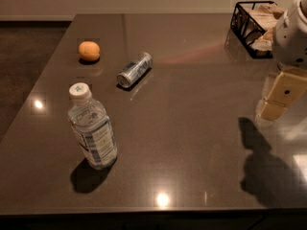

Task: Place redbull can upright

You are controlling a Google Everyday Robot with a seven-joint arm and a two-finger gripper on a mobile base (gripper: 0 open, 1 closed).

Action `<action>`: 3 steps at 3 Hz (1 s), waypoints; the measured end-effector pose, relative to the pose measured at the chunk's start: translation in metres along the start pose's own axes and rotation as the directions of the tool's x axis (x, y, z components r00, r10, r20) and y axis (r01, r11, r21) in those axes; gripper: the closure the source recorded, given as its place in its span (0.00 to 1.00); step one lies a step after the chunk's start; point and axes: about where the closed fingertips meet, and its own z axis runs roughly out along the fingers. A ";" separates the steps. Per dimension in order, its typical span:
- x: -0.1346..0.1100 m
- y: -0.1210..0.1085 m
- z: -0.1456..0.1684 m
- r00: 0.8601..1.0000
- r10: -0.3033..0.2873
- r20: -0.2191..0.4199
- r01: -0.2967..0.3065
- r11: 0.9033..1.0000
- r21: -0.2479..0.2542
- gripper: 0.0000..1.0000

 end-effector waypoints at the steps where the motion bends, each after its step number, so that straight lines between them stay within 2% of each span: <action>1: 0.000 0.000 0.000 1.000 0.000 0.000 0.000 1.000 0.001 0.00; 2: -0.013 -0.017 0.009 0.999 -0.035 -0.004 0.035 0.999 -0.012 0.00; 3: -0.046 -0.056 0.034 0.991 -0.131 -0.011 0.130 0.990 -0.049 0.00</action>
Offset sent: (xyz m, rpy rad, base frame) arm 0.0577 0.0217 -0.0095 -0.0351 0.0464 0.0976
